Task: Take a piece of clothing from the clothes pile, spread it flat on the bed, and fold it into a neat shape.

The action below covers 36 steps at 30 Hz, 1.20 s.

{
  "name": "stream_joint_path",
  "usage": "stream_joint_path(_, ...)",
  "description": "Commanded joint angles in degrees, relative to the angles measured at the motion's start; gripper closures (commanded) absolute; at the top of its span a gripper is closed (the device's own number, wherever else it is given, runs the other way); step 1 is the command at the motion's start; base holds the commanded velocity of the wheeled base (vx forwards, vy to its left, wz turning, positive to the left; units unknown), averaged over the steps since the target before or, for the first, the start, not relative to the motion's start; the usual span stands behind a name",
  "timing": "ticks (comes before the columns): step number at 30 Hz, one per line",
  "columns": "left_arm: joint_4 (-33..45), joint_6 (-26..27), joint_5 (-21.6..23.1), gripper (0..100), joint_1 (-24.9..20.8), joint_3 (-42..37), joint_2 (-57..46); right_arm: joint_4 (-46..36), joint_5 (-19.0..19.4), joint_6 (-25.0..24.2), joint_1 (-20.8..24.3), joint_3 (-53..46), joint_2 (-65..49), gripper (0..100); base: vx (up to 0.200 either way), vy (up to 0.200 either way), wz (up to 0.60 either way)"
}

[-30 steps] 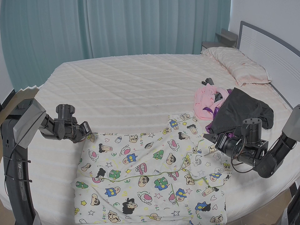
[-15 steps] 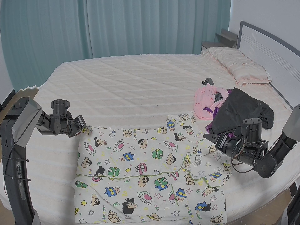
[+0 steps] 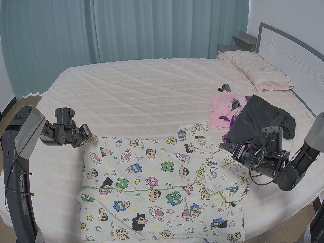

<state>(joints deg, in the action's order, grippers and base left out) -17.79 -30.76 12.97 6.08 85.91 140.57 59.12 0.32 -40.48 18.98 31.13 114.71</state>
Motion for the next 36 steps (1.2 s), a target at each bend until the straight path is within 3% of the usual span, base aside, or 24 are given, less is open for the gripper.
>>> stream_joint_path(1,0.5,0.0,-0.1,100,0.2,0.0,0.3,-0.8,-0.1,0.0,-0.6,3.0,0.7,0,0.000,0.000,0.00)
stream_joint_path(4,1.6,0.0,-0.1,100,0.1,0.0,0.1,-2.2,-0.1,0.2,-0.9,6.6,1.6,0,0.000,0.000,0.00)
stream_joint_path(7,2.4,-0.1,-0.1,100,0.0,0.0,-0.5,-8.4,0.0,0.5,-1.0,13.6,3.8,0,0.000,0.000,0.00)
stream_joint_path(9,2.5,-1.5,-0.1,100,0.0,-0.3,-1.6,-17.0,0.1,0.5,-1.1,24.1,7.5,0,0.000,0.000,0.00)
stream_joint_path(17,5.0,-3.8,-0.2,100,-0.1,-1.9,-4.3,-30.6,0.1,0.6,-1.7,44.0,19.5,0,0.000,0.000,0.00)
stream_joint_path(25,5.3,-3.8,-0.2,100,-0.2,-3.2,-5.5,-35.0,-0.1,0.8,-3.0,53.4,27.3,0,0.000,0.000,0.00)
stream_joint_path(36,5.3,-3.8,-0.2,100,-0.2,-4.6,-5.8,-35.2,-0.8,0.5,-2.3,61.7,33.8,0,0.000,0.000,0.00)
